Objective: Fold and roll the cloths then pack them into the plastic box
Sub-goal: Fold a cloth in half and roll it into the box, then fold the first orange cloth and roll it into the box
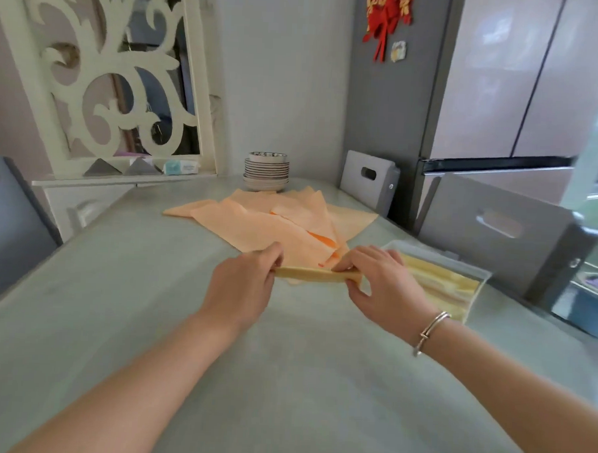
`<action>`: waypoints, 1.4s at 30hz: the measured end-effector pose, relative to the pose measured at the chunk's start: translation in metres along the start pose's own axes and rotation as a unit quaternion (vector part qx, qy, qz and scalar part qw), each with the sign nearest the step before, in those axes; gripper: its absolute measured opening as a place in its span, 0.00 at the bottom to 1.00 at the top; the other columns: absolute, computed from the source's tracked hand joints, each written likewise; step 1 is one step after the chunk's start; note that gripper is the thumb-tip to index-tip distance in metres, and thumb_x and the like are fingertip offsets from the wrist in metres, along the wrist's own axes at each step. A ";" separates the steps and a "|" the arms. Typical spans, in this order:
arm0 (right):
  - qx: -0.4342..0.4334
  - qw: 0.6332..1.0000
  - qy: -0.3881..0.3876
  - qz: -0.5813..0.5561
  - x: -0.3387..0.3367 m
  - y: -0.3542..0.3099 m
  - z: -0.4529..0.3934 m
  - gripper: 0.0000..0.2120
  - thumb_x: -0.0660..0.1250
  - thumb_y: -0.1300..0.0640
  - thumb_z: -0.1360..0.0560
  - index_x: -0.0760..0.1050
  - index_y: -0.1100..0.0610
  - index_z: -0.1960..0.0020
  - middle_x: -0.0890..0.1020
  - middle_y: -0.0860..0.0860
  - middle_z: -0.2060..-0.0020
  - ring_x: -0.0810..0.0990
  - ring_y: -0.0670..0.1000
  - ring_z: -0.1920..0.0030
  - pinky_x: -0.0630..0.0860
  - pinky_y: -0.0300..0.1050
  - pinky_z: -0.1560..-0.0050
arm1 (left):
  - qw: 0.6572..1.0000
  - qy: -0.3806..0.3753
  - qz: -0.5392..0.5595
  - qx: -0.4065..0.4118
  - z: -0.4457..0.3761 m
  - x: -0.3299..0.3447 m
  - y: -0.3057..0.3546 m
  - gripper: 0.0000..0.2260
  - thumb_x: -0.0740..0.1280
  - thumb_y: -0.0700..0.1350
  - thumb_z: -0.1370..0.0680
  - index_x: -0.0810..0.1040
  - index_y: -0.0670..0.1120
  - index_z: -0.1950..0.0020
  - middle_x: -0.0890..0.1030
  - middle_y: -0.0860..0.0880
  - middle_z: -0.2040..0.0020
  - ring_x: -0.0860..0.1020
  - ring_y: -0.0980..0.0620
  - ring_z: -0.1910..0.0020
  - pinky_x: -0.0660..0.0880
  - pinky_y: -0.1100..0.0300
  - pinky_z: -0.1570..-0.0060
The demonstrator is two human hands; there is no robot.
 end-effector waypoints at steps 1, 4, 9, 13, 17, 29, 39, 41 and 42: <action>0.022 1.000 0.012 0.007 -0.019 0.025 0.006 0.11 0.68 0.63 0.32 0.76 0.50 0.53 0.75 0.39 0.58 0.75 0.46 0.55 0.62 0.42 0.54 | 1.000 0.008 0.022 0.021 -0.019 0.009 0.026 0.05 0.62 0.40 0.25 0.70 0.50 0.53 0.79 0.50 0.60 0.76 0.42 0.59 0.68 0.54 0.65; 0.075 0.997 0.017 0.023 -0.051 0.075 0.018 0.11 0.68 0.64 0.31 0.76 0.50 0.54 0.74 0.41 0.59 0.73 0.47 0.55 0.58 0.39 0.54 | 0.995 -0.011 0.076 0.061 -0.057 0.033 0.073 0.07 0.62 0.41 0.24 0.73 0.50 0.48 0.81 0.50 0.54 0.78 0.43 0.54 0.71 0.53 0.60; 0.138 0.985 -0.076 0.065 -0.073 0.146 0.037 0.10 0.66 0.62 0.28 0.76 0.46 0.55 0.74 0.40 0.57 0.73 0.44 0.50 0.58 0.40 0.49 | 0.965 -0.155 0.141 0.158 -0.089 0.098 0.140 0.16 0.59 0.50 0.20 0.74 0.49 0.35 0.76 0.49 0.39 0.74 0.50 0.40 0.71 0.55 0.41; 0.153 0.974 -0.161 0.045 -0.063 0.167 0.040 0.10 0.65 0.61 0.28 0.78 0.47 0.55 0.76 0.39 0.57 0.75 0.44 0.51 0.67 0.44 0.40 | 0.949 -0.239 0.146 0.145 -0.093 0.137 0.151 0.22 0.55 0.61 0.21 0.76 0.50 0.36 0.75 0.51 0.38 0.73 0.51 0.38 0.70 0.51 0.38; 0.140 0.954 -0.264 0.034 -0.047 0.167 0.037 0.07 0.67 0.58 0.28 0.80 0.48 0.54 0.75 0.39 0.59 0.75 0.45 0.54 0.71 0.35 0.49 | 0.943 -0.255 0.148 0.156 -0.093 0.147 0.147 0.29 0.49 0.68 0.25 0.80 0.52 0.43 0.77 0.53 0.43 0.74 0.54 0.42 0.70 0.51 0.40; 0.135 0.882 -0.447 0.058 -0.002 0.185 0.032 0.14 0.65 0.64 0.31 0.67 0.45 0.62 0.73 0.42 0.64 0.71 0.43 0.65 0.68 0.36 0.62 | 0.938 -0.300 0.111 0.130 -0.102 0.158 0.147 0.38 0.45 0.73 0.29 0.80 0.43 0.52 0.79 0.48 0.51 0.77 0.49 0.53 0.74 0.46 0.49; 0.174 0.813 -0.556 0.023 0.005 0.186 0.036 0.11 0.74 0.57 0.32 0.72 0.47 0.59 0.75 0.44 0.64 0.72 0.46 0.61 0.70 0.35 0.59 | 0.941 -0.302 0.083 0.129 -0.101 0.162 0.147 0.31 0.46 0.71 0.26 0.82 0.54 0.50 0.74 0.55 0.47 0.67 0.52 0.43 0.66 0.53 0.41; 0.196 0.802 -0.565 -0.015 0.001 0.184 0.038 0.08 0.72 0.58 0.29 0.76 0.46 0.57 0.78 0.42 0.63 0.74 0.44 0.60 0.71 0.35 0.54 | 0.938 -0.311 0.091 0.121 -0.099 0.162 0.147 0.27 0.50 0.68 0.24 0.82 0.52 0.49 0.72 0.54 0.47 0.68 0.52 0.44 0.68 0.52 0.40; 0.207 0.799 -0.564 -0.033 -0.003 0.183 0.039 0.07 0.70 0.58 0.28 0.78 0.46 0.56 0.79 0.42 0.62 0.74 0.42 0.59 0.71 0.36 0.53 | 0.937 -0.317 0.087 0.122 -0.097 0.161 0.147 0.27 0.50 0.66 0.23 0.82 0.51 0.49 0.73 0.53 0.47 0.69 0.51 0.44 0.68 0.51 0.41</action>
Point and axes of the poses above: each hand's wrist, its own z-axis away from the middle knuckle, its own x-axis out of the palm, y = z × x, the point moved 8 cm from there along -z, towards the middle knuckle
